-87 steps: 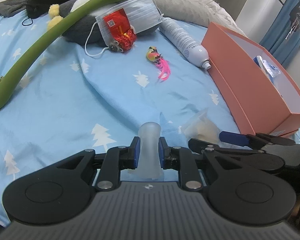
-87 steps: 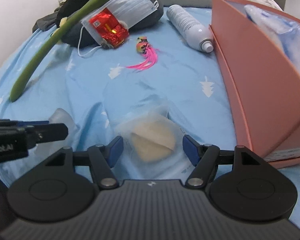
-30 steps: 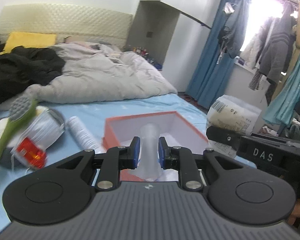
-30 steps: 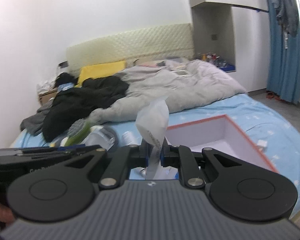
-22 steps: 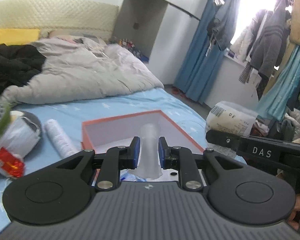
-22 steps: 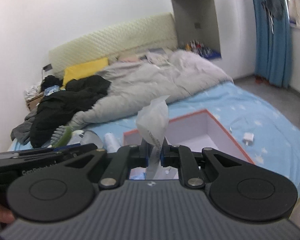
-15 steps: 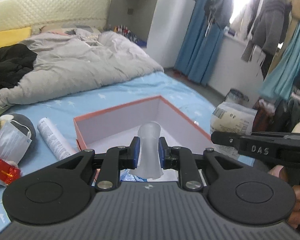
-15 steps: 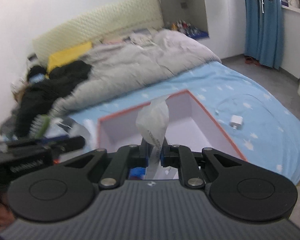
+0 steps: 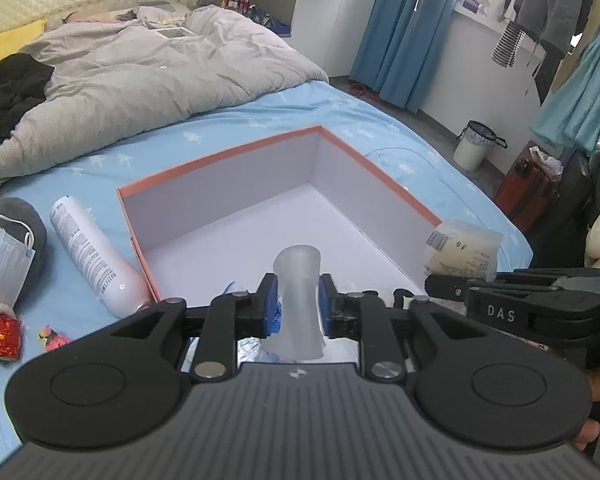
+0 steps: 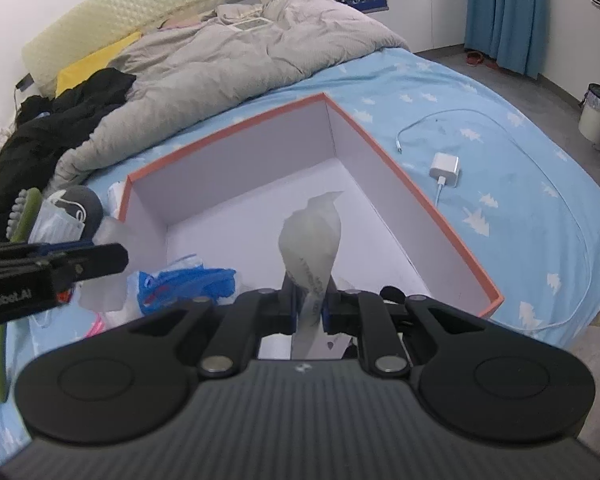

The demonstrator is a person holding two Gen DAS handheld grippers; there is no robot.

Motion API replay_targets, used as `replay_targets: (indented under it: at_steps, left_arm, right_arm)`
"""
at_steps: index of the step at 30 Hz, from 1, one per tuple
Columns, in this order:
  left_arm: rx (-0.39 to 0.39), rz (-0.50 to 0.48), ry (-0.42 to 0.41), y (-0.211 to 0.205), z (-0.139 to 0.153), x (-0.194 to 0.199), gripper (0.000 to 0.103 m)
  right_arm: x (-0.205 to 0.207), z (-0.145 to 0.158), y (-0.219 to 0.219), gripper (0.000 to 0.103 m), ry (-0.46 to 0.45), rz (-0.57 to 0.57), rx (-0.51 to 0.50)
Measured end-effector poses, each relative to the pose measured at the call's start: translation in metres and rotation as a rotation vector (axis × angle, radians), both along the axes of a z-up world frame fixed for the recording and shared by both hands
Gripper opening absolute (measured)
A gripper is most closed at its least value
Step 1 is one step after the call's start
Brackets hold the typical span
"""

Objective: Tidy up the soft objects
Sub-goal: 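Open left tool over pink box while right tool releases sponge bag inside, then withdraw both open tools from the pink box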

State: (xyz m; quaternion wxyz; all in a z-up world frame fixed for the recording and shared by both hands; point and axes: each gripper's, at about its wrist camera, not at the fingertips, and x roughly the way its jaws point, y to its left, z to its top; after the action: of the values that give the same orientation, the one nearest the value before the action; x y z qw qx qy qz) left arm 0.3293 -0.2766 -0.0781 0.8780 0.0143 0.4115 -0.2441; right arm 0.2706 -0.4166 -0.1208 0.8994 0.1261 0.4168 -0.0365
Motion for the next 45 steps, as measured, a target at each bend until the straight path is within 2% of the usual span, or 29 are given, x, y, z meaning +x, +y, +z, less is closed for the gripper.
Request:
replay_targets:
  at_steps: [1, 4, 5, 10, 18, 22, 27, 32, 37, 45]
  left_arm:
    - [-0.001, -0.005, 0.001, -0.001, -0.001, 0.0, 0.031]
    - [0.0, -0.003, -0.008, 0.0, 0.0, -0.004, 0.042]
    - [-0.005, -0.002, -0.012, 0.002, 0.001, -0.004, 0.042]
    - [-0.031, 0.007, -0.044, 0.013, 0.015, -0.016, 0.042]
    - [-0.082, 0.022, -0.146, 0.051, 0.05, -0.051, 0.042]
    - [-0.114, 0.043, -0.188, 0.077, 0.067, -0.071, 0.042]
    - [-0.116, 0.071, -0.244, 0.102, 0.079, -0.098, 0.042]
    - [-0.13, 0.091, -0.264, 0.125, 0.081, -0.128, 0.042]
    - [-0.123, 0.12, -0.297, 0.143, 0.081, -0.157, 0.042]
    - [-0.12, 0.17, -0.283, 0.175, 0.064, -0.193, 0.042]
  right_arm:
    - [0.0, -0.001, 0.0, 0.02, 0.005, -0.002, -0.003]
    - [-0.001, -0.001, 0.002, 0.049, 0.008, 0.01, -0.015]
    - [-0.002, 0.0, 0.002, 0.05, 0.002, 0.016, -0.017]
    - [-0.01, 0.012, 0.004, 0.05, -0.041, 0.005, -0.02]
    - [-0.037, 0.053, 0.027, 0.05, -0.202, 0.042, -0.03]
    - [-0.052, 0.066, 0.044, 0.051, -0.267, 0.062, -0.026]
    - [-0.07, 0.078, 0.065, 0.051, -0.334, 0.1, -0.011]
    - [-0.091, 0.081, 0.091, 0.051, -0.4, 0.155, -0.009]
    - [-0.113, 0.076, 0.117, 0.051, -0.422, 0.209, -0.01]
    - [-0.139, 0.065, 0.149, 0.051, -0.424, 0.258, -0.012]
